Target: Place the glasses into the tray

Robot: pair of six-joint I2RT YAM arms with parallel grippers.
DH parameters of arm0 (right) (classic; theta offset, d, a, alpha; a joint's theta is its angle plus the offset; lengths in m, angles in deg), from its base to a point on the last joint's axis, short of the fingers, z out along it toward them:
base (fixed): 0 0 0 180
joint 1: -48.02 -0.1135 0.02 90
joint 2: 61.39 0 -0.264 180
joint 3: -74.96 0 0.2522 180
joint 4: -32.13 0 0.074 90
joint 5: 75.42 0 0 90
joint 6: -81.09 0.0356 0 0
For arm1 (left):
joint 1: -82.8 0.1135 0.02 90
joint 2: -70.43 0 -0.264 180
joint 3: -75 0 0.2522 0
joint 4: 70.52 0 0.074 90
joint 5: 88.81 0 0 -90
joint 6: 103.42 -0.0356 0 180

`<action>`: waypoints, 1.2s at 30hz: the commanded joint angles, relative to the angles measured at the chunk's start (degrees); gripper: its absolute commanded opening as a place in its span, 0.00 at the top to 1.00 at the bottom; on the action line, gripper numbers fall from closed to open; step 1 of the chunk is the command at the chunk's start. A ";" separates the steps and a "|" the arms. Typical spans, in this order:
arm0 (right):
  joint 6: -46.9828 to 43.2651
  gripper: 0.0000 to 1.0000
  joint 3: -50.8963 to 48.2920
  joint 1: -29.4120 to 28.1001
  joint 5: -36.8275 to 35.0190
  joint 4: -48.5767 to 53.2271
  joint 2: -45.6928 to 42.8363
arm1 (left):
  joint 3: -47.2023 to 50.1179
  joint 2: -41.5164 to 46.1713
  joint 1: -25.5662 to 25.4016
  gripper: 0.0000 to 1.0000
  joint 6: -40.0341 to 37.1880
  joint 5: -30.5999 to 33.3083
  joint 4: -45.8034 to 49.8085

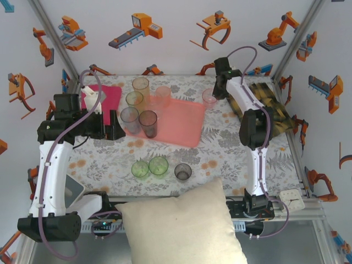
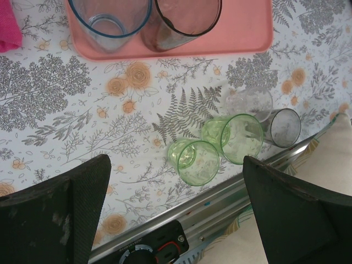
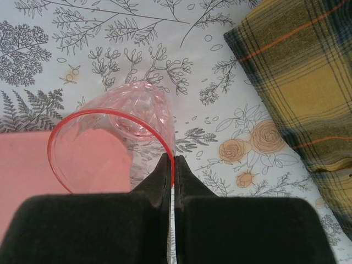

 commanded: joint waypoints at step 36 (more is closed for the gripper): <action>-0.81 1.00 -13.62 -18.50 -4.24 4.26 -24.46 | -0.54 1.89 1.23 0.03 1.90 -0.88 -1.24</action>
